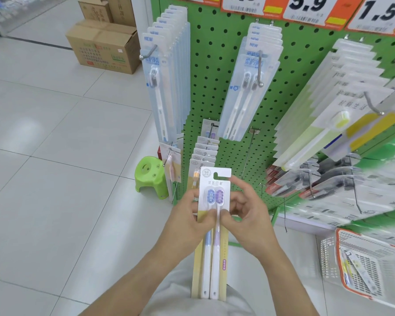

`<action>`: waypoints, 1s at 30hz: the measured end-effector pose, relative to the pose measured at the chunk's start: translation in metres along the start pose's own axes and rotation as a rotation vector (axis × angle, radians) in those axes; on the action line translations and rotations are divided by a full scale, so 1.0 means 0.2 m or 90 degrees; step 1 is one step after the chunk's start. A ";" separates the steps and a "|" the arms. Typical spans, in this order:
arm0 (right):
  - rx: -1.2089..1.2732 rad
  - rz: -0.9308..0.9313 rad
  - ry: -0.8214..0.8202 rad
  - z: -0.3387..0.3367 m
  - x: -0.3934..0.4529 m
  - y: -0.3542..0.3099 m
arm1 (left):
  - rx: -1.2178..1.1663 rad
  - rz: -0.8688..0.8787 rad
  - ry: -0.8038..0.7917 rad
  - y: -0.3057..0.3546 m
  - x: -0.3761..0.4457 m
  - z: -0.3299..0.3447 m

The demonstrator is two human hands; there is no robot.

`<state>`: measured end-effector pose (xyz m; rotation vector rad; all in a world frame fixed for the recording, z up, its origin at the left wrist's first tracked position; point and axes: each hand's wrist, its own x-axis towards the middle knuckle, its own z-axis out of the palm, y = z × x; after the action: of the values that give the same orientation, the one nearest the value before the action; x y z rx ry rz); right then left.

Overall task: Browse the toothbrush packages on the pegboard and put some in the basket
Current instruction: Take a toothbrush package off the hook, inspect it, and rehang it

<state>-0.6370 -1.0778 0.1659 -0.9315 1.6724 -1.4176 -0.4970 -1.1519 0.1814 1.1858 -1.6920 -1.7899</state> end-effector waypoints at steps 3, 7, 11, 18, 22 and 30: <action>-0.021 0.003 -0.035 0.01 0.01 0.01 | 0.021 -0.018 0.019 -0.01 0.02 -0.02; -0.021 0.009 -0.037 0.03 0.00 -0.01 | 0.065 -0.026 -0.003 -0.02 0.03 -0.03; -0.003 0.018 -0.024 0.05 -0.01 -0.01 | 0.051 -0.018 -0.034 -0.03 0.02 -0.05; 0.029 0.029 -0.021 0.01 -0.03 0.01 | -0.061 -0.049 -0.091 -0.06 -0.02 -0.09; 0.036 0.054 -0.030 -0.01 -0.03 0.03 | -0.006 -0.052 -0.129 -0.11 -0.04 -0.11; -0.043 0.103 -0.077 -0.04 -0.03 0.07 | 0.003 -0.086 -0.181 -0.14 -0.06 -0.10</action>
<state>-0.6423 -1.0679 0.1525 -0.8809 1.6737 -1.1810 -0.4675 -1.1488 0.1602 1.1130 -1.8065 -2.1223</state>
